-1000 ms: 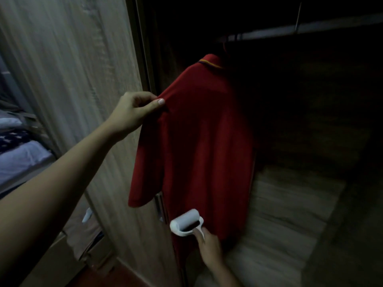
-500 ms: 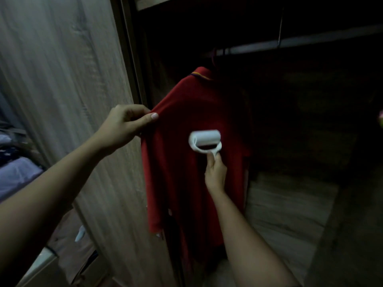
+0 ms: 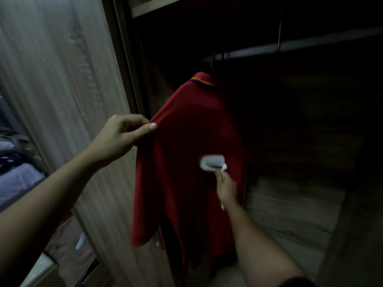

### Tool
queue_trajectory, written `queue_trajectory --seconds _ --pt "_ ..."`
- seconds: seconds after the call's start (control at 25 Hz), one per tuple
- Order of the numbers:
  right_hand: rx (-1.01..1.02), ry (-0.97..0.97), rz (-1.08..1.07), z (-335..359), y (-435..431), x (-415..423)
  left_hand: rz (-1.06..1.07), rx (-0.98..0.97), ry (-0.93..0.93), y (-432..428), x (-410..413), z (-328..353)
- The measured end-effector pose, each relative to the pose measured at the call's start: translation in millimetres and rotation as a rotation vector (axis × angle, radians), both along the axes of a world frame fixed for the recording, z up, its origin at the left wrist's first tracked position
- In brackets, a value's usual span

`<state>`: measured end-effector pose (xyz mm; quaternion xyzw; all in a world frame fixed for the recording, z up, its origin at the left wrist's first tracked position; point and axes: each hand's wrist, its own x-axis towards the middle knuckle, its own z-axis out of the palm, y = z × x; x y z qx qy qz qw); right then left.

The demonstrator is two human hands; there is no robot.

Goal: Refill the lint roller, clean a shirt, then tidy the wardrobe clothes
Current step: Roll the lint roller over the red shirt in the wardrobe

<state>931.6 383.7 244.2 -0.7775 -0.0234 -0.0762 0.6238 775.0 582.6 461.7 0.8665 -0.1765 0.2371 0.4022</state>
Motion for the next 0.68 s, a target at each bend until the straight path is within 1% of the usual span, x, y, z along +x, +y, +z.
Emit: queue_trajectory --seconds 0.08,0.12,0.16,0.24,0.28,0.4,0.48,0.52,0.56,0.68 --pt "0.075 -0.116 -0.047 59 -4 18 0.015 -0.015 0.003 -1 1 -3" --pt "0.132 -0.145 -0.071 84 -9 22 0.025 -0.030 0.001 -2 1 -4" --pt "0.165 -0.185 -0.076 92 -10 25 0.031 -0.042 -0.001 -2 1 -4" --pt "0.097 -0.201 -0.037 66 -7 21 0.031 -0.056 -0.002 -5 1 -4" --pt "0.094 -0.153 -0.017 44 -3 14 0.028 -0.061 -0.003 -6 1 -4" --pt "0.077 0.105 -0.002 -57 12 -13 0.017 -0.068 -0.004 -10 1 -6" --pt "0.019 0.223 0.055 -105 19 -41 0.013 -0.077 0.000 -10 2 -9" --pt "-0.010 0.265 0.078 -110 19 -48 0.015 -0.082 -0.002 -9 2 -9" --pt "-0.018 0.255 0.088 -105 19 -48 0.024 -0.083 -0.005 -8 3 -10" --pt "0.095 0.127 0.075 -33 15 -23 0.051 -0.065 -0.003 -2 5 -12"
